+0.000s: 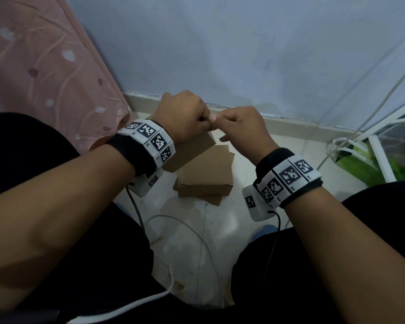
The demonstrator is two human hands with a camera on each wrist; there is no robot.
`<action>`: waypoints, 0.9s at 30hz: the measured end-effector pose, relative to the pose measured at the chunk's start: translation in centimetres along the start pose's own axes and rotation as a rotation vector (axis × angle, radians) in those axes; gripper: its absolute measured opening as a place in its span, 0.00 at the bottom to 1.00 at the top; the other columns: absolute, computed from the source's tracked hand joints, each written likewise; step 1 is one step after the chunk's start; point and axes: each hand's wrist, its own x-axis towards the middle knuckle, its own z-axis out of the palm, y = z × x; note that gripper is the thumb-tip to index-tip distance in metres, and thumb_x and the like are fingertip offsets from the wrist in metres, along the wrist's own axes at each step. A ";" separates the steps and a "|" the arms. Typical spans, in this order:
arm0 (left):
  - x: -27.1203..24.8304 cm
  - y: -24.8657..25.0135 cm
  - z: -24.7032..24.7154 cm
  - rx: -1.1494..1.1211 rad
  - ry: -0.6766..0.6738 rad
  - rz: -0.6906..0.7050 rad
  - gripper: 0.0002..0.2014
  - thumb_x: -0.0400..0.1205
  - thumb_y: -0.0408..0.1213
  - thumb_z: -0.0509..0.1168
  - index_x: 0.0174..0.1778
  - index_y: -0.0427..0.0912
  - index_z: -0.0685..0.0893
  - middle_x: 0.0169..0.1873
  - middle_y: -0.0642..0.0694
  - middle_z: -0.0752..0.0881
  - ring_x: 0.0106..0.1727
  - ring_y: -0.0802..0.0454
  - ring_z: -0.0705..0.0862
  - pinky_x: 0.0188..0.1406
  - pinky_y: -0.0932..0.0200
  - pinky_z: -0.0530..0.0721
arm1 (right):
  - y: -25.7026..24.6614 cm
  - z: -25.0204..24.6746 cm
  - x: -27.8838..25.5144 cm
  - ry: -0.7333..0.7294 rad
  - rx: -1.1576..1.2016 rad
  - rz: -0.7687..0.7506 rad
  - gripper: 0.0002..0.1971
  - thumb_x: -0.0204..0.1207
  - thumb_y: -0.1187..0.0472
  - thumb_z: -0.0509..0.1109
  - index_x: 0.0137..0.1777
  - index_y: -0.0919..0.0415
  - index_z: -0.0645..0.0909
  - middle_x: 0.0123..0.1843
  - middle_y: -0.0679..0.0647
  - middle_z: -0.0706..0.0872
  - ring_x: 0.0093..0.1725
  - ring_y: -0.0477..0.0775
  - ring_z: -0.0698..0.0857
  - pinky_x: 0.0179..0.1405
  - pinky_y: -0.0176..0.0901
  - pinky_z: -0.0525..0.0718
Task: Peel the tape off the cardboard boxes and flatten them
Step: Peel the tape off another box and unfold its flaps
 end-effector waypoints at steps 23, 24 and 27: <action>1.3 -2.7 -3.3 -0.050 0.109 -0.213 0.23 0.76 0.66 0.70 0.43 0.47 0.91 0.42 0.48 0.90 0.50 0.42 0.86 0.57 0.40 0.83 | -0.6 0.3 -1.3 -0.397 -0.206 0.210 0.11 0.82 0.75 0.69 0.48 0.67 0.92 0.44 0.62 0.93 0.46 0.59 0.94 0.51 0.51 0.94; 1.3 -2.7 -3.3 -0.062 0.111 -0.221 0.23 0.76 0.66 0.70 0.43 0.47 0.91 0.42 0.49 0.91 0.51 0.42 0.86 0.58 0.40 0.83 | -0.9 0.6 -1.7 -0.454 -0.230 0.224 0.08 0.84 0.69 0.71 0.47 0.67 0.92 0.41 0.61 0.94 0.42 0.58 0.94 0.49 0.51 0.95; 1.3 -2.4 -3.4 -0.102 0.120 -0.237 0.22 0.76 0.64 0.71 0.43 0.47 0.91 0.44 0.49 0.91 0.51 0.43 0.87 0.57 0.43 0.84 | -1.8 1.8 -2.6 -0.532 -0.517 0.182 0.24 0.80 0.45 0.76 0.28 0.61 0.82 0.24 0.54 0.84 0.24 0.54 0.83 0.32 0.46 0.84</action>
